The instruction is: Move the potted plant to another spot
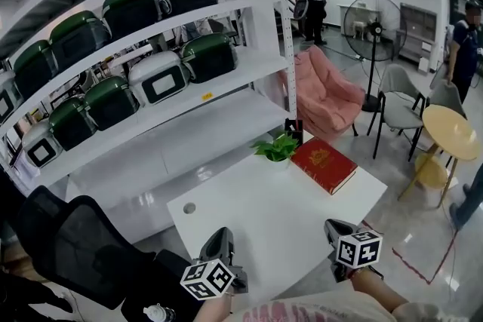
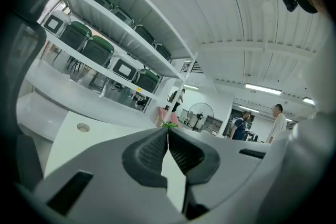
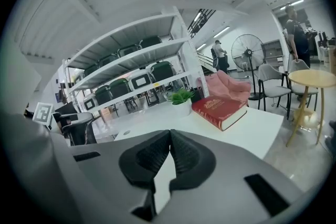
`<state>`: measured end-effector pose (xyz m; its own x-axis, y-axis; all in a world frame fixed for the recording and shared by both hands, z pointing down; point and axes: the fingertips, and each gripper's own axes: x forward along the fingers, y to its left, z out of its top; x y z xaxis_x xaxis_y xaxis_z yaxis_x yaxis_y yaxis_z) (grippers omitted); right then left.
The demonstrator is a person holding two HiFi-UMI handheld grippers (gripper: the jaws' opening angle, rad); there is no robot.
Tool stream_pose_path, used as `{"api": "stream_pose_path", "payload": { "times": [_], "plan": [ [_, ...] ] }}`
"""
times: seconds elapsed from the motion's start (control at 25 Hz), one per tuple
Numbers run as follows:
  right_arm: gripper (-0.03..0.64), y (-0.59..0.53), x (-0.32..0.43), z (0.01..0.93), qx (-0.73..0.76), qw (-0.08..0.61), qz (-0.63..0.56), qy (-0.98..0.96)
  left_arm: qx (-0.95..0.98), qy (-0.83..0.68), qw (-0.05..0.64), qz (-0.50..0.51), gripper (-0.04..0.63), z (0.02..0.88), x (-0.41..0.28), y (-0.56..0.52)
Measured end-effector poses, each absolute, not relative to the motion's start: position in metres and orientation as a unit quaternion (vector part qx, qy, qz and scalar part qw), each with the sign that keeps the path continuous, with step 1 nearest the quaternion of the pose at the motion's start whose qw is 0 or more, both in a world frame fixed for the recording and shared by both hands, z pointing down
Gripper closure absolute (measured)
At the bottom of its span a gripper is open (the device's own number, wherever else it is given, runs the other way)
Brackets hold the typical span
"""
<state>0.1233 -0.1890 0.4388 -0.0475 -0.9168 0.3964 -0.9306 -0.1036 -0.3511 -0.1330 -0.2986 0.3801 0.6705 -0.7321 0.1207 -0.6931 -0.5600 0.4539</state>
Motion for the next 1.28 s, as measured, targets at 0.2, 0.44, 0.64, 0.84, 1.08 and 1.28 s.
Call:
{"api": "stream_pose_path", "payload": {
  "times": [0.2, 0.44, 0.64, 0.84, 1.08, 1.28],
  "plan": [
    [0.601, -0.216, 0.119, 0.439, 0.69, 0.008, 0.273, -0.671, 0.882, -0.406, 0.236, -0.044, 0.571, 0.38, -0.139, -0.322],
    [0.601, -0.235, 0.112, 0.449, 0.684, 0.01, 0.275, -0.675, 0.877, -0.415, 0.239, -0.043, 0.571, 0.389, -0.152, -0.337],
    [0.601, -0.241, 0.107, 0.456, 0.68, 0.01, 0.283, -0.677, 0.874, -0.422, 0.239, -0.04, 0.571, 0.395, -0.159, -0.341],
    [0.601, -0.241, 0.113, 0.46, 0.681, 0.01, 0.284, -0.675, 0.871, -0.428, 0.236, -0.044, 0.571, 0.398, -0.16, -0.34],
    [0.601, -0.243, 0.119, 0.457, 0.68, 0.01, 0.284, -0.676, 0.87, -0.428, 0.241, -0.04, 0.571, 0.401, -0.153, -0.335],
    [0.601, -0.255, 0.134, 0.455, 0.674, 0.007, 0.281, -0.683, 0.866, -0.433, 0.248, -0.037, 0.571, 0.406, -0.137, -0.34]
  ]
}}
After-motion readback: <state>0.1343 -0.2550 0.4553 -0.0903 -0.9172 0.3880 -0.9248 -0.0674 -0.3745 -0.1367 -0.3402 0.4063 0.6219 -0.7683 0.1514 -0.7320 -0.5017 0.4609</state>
